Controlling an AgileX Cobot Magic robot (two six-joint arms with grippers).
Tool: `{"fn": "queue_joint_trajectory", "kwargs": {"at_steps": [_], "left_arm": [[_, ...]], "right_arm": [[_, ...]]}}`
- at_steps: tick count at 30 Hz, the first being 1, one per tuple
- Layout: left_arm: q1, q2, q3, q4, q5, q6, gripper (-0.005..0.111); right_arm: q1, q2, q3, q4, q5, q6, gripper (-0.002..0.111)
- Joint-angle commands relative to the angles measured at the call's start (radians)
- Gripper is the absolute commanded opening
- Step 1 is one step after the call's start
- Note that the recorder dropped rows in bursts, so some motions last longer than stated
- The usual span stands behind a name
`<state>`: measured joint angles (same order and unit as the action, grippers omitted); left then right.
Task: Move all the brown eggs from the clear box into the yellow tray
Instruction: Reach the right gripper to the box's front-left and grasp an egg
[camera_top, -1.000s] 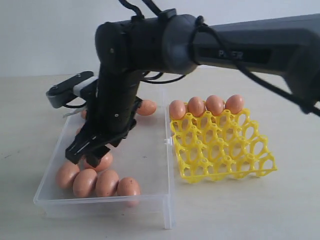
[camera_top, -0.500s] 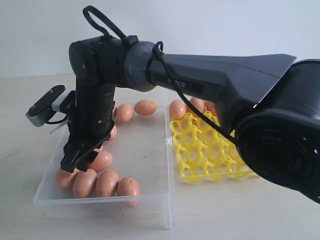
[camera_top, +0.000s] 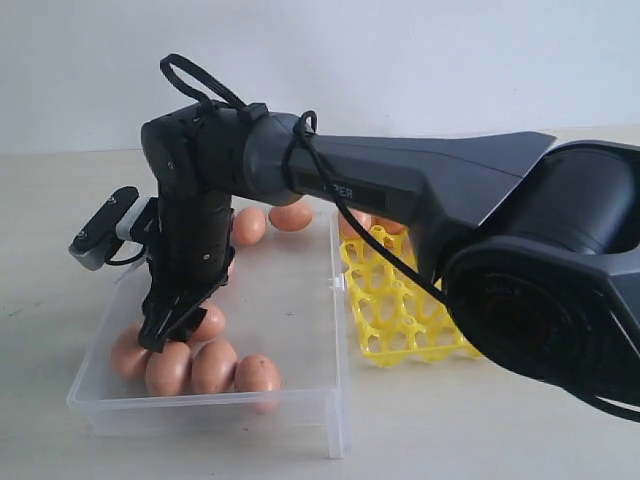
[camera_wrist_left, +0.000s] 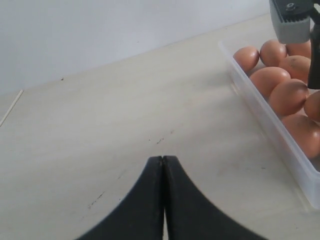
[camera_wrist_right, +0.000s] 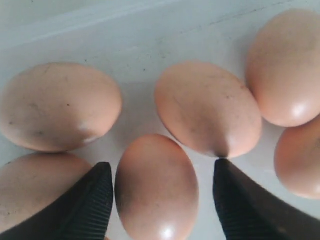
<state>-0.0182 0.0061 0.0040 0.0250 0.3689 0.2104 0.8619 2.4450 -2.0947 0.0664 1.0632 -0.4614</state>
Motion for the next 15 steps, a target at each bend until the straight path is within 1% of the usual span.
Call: {"fn": "queue_joint_trajectory", "kwargs": {"at_steps": [1,3,5,8,9,12,15], "left_arm": [[-0.002,-0.006,-0.004,0.0,-0.008,-0.005,0.0],[-0.002,-0.006,-0.004,0.0,-0.008,-0.005,0.0],[-0.002,-0.006,-0.004,0.0,-0.008,-0.005,0.0],[-0.002,-0.006,-0.004,0.0,-0.008,-0.005,0.0],[-0.002,-0.006,-0.004,0.0,-0.008,-0.005,0.0],[-0.002,-0.006,-0.004,0.0,-0.008,-0.005,0.0],[-0.002,-0.006,-0.004,0.0,-0.008,-0.005,0.0]], "right_arm": [[-0.003,0.013,-0.006,-0.019,-0.026,0.016,0.053],[-0.003,0.021,-0.006,-0.022,-0.022,0.023,0.046],[-0.003,0.021,-0.006,-0.022,-0.015,0.025,0.033],[-0.005,0.021,-0.006,-0.017,-0.008,0.028,0.006],[-0.009,0.015,-0.006,-0.015,-0.001,0.031,0.0],[-0.016,-0.012,-0.006,-0.025,0.006,0.091,0.0],[-0.025,-0.088,0.04,-0.025,-0.081,0.11,0.0]]}}
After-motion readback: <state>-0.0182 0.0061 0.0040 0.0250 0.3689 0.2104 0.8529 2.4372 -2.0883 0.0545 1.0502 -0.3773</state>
